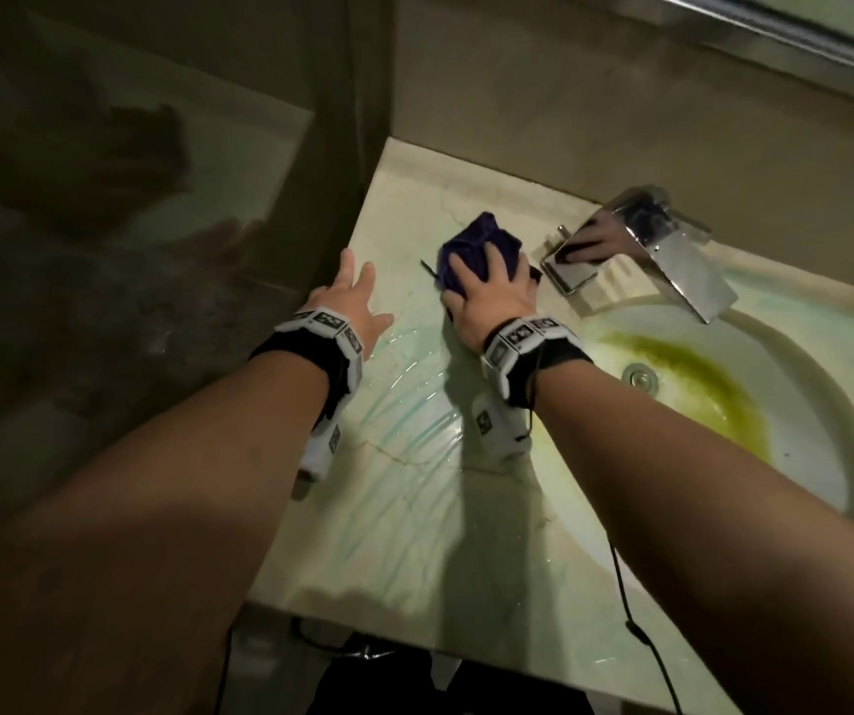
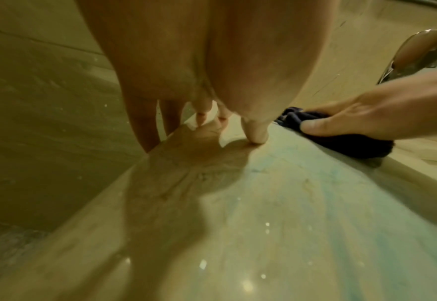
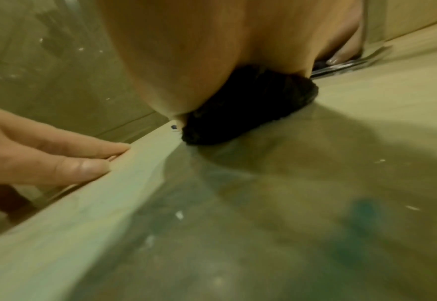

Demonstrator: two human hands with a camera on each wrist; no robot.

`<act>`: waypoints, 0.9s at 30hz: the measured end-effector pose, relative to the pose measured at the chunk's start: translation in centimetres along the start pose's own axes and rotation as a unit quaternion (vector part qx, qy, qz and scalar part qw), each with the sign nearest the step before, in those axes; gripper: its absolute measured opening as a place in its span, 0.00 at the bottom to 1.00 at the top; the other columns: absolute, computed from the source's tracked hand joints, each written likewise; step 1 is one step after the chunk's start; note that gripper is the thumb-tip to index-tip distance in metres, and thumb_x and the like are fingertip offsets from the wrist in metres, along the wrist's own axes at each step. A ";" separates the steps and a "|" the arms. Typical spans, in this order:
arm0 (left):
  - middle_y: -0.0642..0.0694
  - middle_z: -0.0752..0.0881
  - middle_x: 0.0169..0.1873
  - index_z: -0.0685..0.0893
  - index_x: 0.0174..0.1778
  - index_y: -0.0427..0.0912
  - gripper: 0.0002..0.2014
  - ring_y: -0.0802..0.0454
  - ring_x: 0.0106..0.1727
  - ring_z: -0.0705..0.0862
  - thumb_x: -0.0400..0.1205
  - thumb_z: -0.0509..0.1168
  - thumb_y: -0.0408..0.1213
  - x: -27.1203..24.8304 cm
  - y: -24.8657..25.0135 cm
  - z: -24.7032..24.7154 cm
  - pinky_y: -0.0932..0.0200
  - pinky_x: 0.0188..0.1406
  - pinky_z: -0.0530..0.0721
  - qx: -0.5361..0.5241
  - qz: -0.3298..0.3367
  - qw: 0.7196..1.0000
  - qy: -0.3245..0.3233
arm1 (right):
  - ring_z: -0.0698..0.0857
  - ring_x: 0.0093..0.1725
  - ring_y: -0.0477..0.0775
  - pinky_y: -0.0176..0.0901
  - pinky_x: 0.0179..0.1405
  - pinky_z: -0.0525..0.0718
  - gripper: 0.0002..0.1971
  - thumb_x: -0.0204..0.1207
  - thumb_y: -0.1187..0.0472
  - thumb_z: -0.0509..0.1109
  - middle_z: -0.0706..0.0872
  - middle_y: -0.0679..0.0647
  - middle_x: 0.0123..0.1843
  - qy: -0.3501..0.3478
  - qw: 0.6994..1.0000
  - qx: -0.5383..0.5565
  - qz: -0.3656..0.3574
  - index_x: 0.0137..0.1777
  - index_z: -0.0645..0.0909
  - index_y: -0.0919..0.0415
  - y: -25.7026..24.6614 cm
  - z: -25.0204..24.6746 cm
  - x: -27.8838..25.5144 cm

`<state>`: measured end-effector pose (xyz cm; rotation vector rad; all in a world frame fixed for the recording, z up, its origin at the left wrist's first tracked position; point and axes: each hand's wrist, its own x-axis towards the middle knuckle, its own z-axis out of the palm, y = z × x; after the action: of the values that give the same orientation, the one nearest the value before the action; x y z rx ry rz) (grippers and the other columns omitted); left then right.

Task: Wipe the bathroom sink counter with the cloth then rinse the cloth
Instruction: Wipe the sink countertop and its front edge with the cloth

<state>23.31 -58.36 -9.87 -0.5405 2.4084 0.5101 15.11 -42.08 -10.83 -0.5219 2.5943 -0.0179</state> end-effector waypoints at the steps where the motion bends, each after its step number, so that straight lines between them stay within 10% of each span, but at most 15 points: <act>1: 0.50 0.34 0.83 0.43 0.84 0.50 0.35 0.34 0.80 0.58 0.86 0.55 0.52 -0.1 0.1 -0.1 0.43 0.78 0.64 0.006 0.001 1.000 0.000 | 0.41 0.82 0.71 0.66 0.81 0.45 0.27 0.83 0.41 0.50 0.46 0.52 0.86 0.000 1.000 0.004 -0.011 0.81 0.53 0.37 -0.9 0.1 0.0; 7: 0.50 0.35 0.83 0.45 0.84 0.50 0.34 0.33 0.79 0.59 0.86 0.55 0.51 -1.3 -0.2 0.9 0.45 0.78 0.64 0.024 0.012 1.000 0.003 | 0.44 0.82 0.69 0.64 0.82 0.48 0.27 0.83 0.40 0.50 0.48 0.52 0.86 0.014 0.995 -0.039 -0.093 0.81 0.54 0.37 0.5 2.7 -4.9; 15: 0.54 0.36 0.83 0.44 0.84 0.54 0.33 0.32 0.78 0.58 0.86 0.53 0.52 -2.6 -1.0 2.4 0.45 0.76 0.63 0.029 0.008 1.000 -0.001 | 0.42 0.82 0.70 0.66 0.81 0.45 0.27 0.83 0.43 0.51 0.46 0.53 0.86 0.026 0.999 0.025 0.028 0.81 0.53 0.38 1.5 2.0 -2.4; 22: 0.55 0.35 0.83 0.43 0.84 0.55 0.34 0.31 0.80 0.53 0.86 0.53 0.54 -3.6 -0.9 2.8 0.41 0.78 0.62 0.024 0.003 0.999 -0.023 | 0.42 0.83 0.69 0.63 0.82 0.47 0.27 0.84 0.41 0.49 0.47 0.53 0.86 0.013 0.997 -0.031 -0.068 0.82 0.52 0.39 3.2 2.9 -6.2; 27: 0.58 0.36 0.83 0.44 0.83 0.57 0.34 0.31 0.78 0.57 0.85 0.54 0.55 -4.5 -1.9 3.9 0.42 0.76 0.66 0.023 0.010 1.000 -0.003 | 0.42 0.83 0.69 0.62 0.82 0.47 0.27 0.84 0.42 0.50 0.46 0.54 0.86 0.017 1.000 -0.009 -0.006 0.82 0.52 0.39 3.8 2.5 -4.9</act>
<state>29.37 -57.00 -10.37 -0.4963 2.4160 0.4636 18.87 -36.52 -11.13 -0.5480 2.6278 -0.0076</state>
